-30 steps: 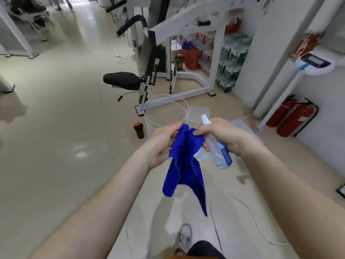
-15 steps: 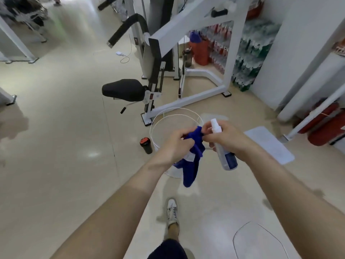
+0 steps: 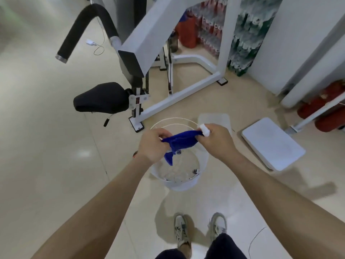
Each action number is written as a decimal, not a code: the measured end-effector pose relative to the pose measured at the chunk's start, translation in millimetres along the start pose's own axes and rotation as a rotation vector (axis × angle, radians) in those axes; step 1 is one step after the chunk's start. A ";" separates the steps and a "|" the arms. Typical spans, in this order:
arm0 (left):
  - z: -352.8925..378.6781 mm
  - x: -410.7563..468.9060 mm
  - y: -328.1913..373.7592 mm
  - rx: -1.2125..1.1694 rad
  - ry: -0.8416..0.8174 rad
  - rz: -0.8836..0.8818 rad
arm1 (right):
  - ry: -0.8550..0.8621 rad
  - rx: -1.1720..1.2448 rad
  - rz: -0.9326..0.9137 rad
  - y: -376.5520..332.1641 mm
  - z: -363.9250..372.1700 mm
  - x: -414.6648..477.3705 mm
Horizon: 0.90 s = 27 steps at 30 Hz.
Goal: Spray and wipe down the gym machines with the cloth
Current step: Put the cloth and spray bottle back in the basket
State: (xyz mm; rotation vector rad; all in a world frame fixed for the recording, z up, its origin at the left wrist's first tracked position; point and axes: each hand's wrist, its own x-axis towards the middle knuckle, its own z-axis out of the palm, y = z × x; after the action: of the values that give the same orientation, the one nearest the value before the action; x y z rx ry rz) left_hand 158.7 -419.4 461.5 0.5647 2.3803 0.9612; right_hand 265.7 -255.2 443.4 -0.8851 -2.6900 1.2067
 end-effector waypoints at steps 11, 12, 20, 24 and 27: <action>63.1 118.2 -65.0 0.245 0.140 -0.097 | -0.167 -0.101 0.071 63.2 57.9 113.8; 68.6 122.1 -72.8 0.221 0.154 -0.124 | -0.198 -0.083 0.085 66.5 63.1 120.0; 137.8 129.6 -90.0 0.055 0.107 -0.312 | -0.301 0.263 0.233 102.9 67.2 145.7; 180.1 139.4 -31.5 -0.230 -0.121 -0.162 | -0.291 0.432 0.197 115.7 47.8 154.5; 205.3 172.8 -8.7 -0.249 -0.080 -0.110 | -0.271 0.506 0.184 135.2 32.8 173.9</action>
State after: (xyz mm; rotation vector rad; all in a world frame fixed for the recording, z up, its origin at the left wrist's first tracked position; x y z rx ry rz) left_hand 143.0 -225.7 276.3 0.3670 2.1557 1.1413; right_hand 176.1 -114.2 296.2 -0.9528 -2.3201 2.0550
